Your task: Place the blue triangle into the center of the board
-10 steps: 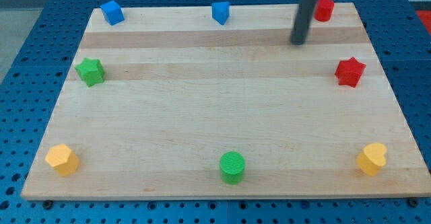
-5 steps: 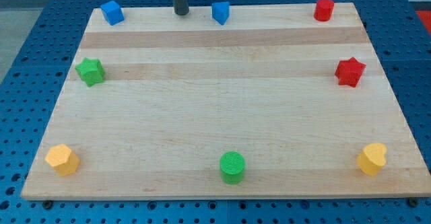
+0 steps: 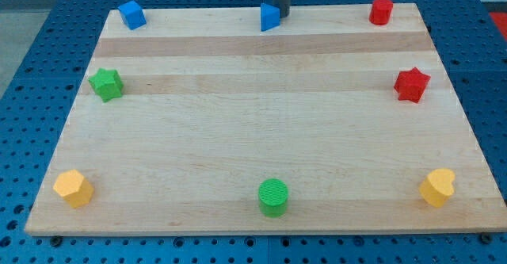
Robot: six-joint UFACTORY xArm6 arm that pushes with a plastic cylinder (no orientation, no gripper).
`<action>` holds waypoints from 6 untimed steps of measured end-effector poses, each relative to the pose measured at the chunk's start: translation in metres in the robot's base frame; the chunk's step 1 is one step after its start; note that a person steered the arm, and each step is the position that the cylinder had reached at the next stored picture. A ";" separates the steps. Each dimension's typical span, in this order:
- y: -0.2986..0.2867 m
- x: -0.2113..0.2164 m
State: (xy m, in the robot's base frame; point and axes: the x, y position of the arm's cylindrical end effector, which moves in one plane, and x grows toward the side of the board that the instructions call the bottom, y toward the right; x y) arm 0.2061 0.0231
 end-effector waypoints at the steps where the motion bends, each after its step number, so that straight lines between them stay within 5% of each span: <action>1: -0.017 -0.012; 2: -0.028 0.000; 6: -0.012 0.165</action>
